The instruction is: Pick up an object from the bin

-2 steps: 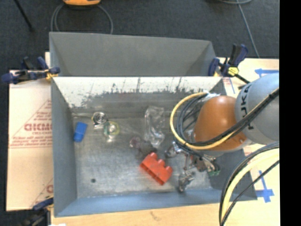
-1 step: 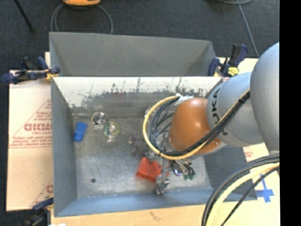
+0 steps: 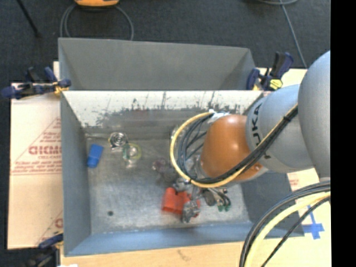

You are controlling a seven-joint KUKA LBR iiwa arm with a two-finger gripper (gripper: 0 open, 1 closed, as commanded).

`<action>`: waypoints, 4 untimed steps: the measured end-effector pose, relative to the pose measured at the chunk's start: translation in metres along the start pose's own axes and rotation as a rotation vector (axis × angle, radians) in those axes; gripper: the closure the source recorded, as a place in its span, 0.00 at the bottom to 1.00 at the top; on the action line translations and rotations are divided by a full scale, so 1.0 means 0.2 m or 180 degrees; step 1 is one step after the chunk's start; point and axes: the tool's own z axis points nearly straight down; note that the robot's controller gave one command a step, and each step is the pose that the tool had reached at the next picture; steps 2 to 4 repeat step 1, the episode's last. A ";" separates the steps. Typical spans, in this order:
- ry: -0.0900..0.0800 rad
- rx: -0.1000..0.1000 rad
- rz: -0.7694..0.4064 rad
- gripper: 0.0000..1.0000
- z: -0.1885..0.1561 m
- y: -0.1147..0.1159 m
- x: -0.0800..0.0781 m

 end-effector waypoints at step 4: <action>0.0021 -0.0001 -0.0682 1.00 -0.76 -0.11 0.02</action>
Offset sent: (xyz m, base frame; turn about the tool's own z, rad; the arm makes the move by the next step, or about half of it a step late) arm -0.0046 -0.0213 0.1474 -0.2164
